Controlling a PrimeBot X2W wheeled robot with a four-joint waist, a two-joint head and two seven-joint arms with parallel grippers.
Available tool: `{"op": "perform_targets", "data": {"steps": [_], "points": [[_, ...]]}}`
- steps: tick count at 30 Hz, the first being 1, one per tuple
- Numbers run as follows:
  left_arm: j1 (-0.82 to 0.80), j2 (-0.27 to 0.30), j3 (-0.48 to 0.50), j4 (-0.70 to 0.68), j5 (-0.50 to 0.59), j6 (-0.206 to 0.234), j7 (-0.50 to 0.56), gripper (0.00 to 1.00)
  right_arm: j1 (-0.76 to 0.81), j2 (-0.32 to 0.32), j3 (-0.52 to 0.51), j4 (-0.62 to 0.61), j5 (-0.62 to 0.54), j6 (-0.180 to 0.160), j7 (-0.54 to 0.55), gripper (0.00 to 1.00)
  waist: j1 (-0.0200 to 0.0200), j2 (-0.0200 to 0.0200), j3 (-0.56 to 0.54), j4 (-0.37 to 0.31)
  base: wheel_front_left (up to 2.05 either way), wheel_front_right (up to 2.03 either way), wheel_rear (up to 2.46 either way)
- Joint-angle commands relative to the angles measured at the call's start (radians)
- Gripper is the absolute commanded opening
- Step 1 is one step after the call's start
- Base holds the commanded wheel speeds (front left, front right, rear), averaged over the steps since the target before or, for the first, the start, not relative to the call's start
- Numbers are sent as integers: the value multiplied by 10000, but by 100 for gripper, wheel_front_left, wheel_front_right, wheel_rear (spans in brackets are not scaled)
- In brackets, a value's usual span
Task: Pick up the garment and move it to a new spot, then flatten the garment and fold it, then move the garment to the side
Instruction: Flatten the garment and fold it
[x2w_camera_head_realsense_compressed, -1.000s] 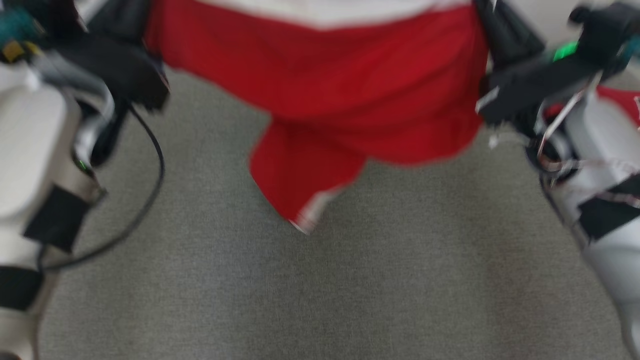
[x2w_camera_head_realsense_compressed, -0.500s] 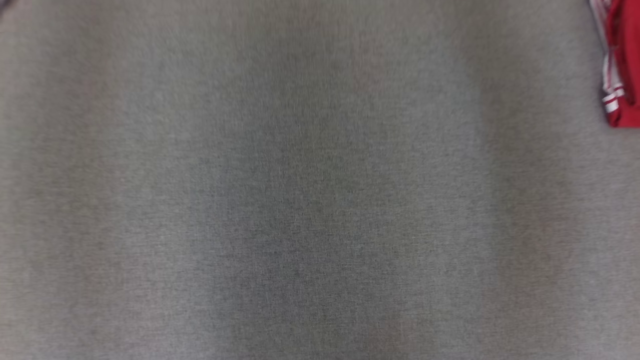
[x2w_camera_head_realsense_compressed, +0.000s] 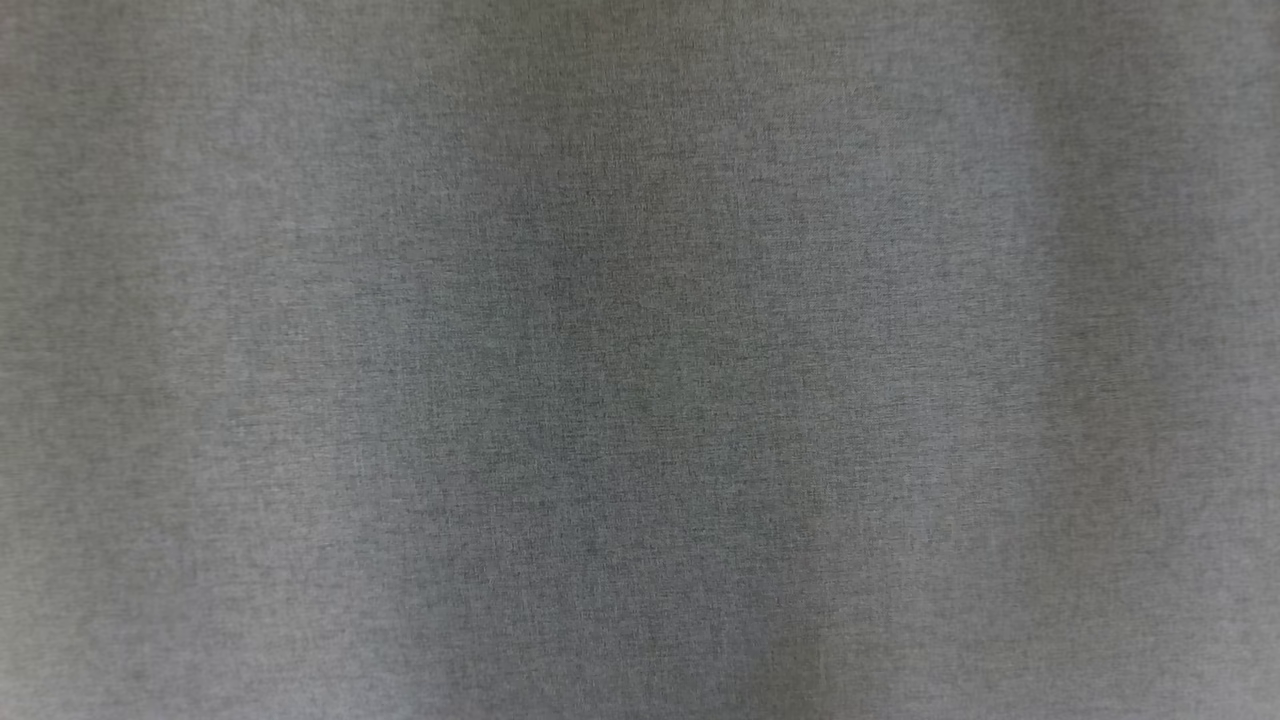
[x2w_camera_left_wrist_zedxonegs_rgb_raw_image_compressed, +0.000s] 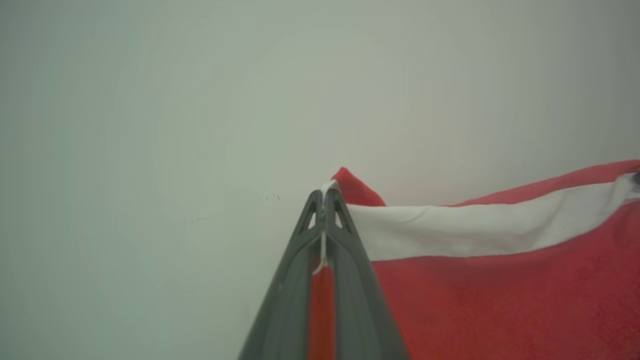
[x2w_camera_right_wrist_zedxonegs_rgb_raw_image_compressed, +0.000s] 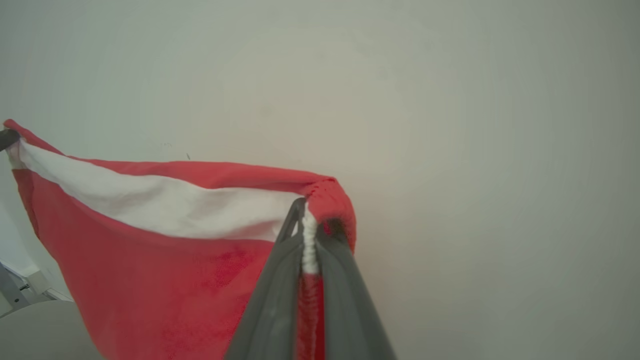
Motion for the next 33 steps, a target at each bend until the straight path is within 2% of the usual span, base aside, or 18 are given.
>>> {"op": "perform_targets", "data": {"steps": [1, 4, 8, 10, 14, 15, 19, 24, 29, 33], "points": [[443, 156, -97, -160, -217, 25, -124, 0, 349, -72, 128, -123, 182, -28, -246, 0, -4, -4, -232, -41, 0, 0, 0], [1514, 430, -222, -526, -273, 25, -297, 0, 1305, -239, 443, -344, 608, -28, -687, 0, -4, -4, -557, -112, 0, 0, 0], [2803, 617, 109, -1088, -438, 87, -375, 0, 2379, -481, 720, -721, 968, -28, -1035, 0, -4, -4, -986, -150, 0, 0, 0], [4414, 914, 637, -2171, -248, 337, -387, 0, 3643, -702, 874, -1353, 1325, -28, -1278, 0, -4, -4, -1514, -290, 0, 0, 0], [7066, 1095, 1316, -3865, -113, 825, -370, 0, 5481, -1174, 894, -2241, 1429, -28, -1428, 0, -4, -4, -2231, -344, 0, 0, 0], [7066, 1095, 1316, -3865, -113, 825, -370, 0, 5481, -1174, 894, -2241, 1429, -28, -1428, 0, -4, -4, -2231, -344, 0, 0, 0], [9502, 1365, 1869, -5283, -110, 1314, -372, 0, 7102, -1280, 578, -3002, 1266, -28, -1451, 0, -4, -4, -2702, -487, 0, 0, 0], [12071, 1212, 2414, -6552, -132, 1759, -373, 0, 9298, -1414, -61, -3828, 971, -28, -1448, 0, -4, -4, -3174, -445, 0, 0, 0], [14081, 940, 2781, -6956, -18, 1859, -374, 0, 11262, -1452, -401, -4481, 549, -28, -1448, 0, -4, -4, -3599, -431, 0, 0, 0], [15529, 461, 3300, -6946, -49, 1736, -374, 0, 12576, -1511, -675, -4720, 199, -28, -1452, 0, -4, -4, -3992, -445, 0, 0, 0]]}}
